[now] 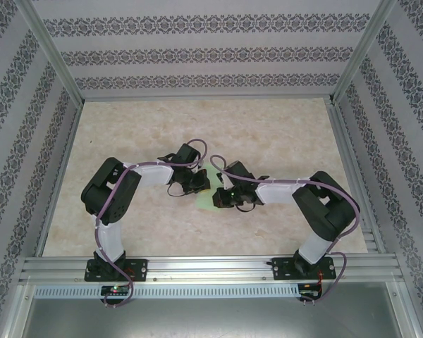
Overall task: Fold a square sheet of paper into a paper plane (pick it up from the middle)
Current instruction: Fold the paper at the center of the table.
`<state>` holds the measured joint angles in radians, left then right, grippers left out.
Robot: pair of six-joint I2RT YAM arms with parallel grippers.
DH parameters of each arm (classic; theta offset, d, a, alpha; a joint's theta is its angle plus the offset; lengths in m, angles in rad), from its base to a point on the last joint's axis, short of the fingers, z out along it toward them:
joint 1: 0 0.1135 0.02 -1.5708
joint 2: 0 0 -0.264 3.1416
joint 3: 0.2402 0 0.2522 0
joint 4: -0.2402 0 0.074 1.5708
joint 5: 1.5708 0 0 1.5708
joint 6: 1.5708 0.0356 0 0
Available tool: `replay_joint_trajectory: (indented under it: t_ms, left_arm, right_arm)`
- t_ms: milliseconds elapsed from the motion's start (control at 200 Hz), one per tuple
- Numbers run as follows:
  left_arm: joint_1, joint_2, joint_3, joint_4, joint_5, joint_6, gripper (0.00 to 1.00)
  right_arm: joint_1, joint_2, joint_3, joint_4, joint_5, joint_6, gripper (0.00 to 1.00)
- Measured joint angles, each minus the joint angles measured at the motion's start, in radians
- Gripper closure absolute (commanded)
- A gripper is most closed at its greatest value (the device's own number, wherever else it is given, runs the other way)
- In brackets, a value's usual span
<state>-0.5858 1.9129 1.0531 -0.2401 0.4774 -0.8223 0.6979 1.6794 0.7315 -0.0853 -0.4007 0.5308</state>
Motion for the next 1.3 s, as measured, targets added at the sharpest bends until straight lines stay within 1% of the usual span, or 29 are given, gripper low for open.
replay_joint_trajectory:
  t_ms: [85, 285, 465, 565, 654, 874, 1154, 1304]
  left_arm:
    - [0.0, -0.001, -0.002, 0.004, 0.0, 0.0, 0.95]
    - [0.0, -0.001, -0.003, 0.007, 0.001, 0.0, 0.95]
    - [0.0, -0.001, -0.004, 0.008, 0.003, 0.0, 0.95]
    - [0.0, -0.001, -0.004, 0.008, 0.004, 0.0, 0.95]
    - [0.001, -0.001, -0.004, 0.008, 0.004, 0.0, 0.95]
    - [0.001, -0.001, -0.004, 0.008, 0.005, 0.0, 0.94]
    - [0.001, -0.001, -0.002, 0.008, 0.006, 0.002, 0.93]
    - [0.001, -0.002, -0.002, 0.012, 0.011, 0.006, 0.89]
  right_arm:
    - [0.0, -0.036, -0.028, -0.029, -0.007, -0.025, 0.95]
    - [0.0, -0.121, -0.054, -0.177, -0.01, -0.055, 0.94]
    - [-0.002, -0.166, -0.004, -0.182, 0.008, -0.035, 0.93]
    - [-0.007, -0.147, 0.049, -0.155, 0.014, -0.019, 0.94]
    - [-0.007, -0.093, 0.094, -0.13, 0.018, -0.005, 0.95]
    - [-0.007, 0.0, 0.106, -0.133, 0.027, 0.002, 0.96]
    - [-0.007, 0.007, 0.06, -0.126, 0.025, 0.002, 0.97]
    - [-0.007, 0.007, 0.058, -0.121, 0.025, 0.002, 0.97]
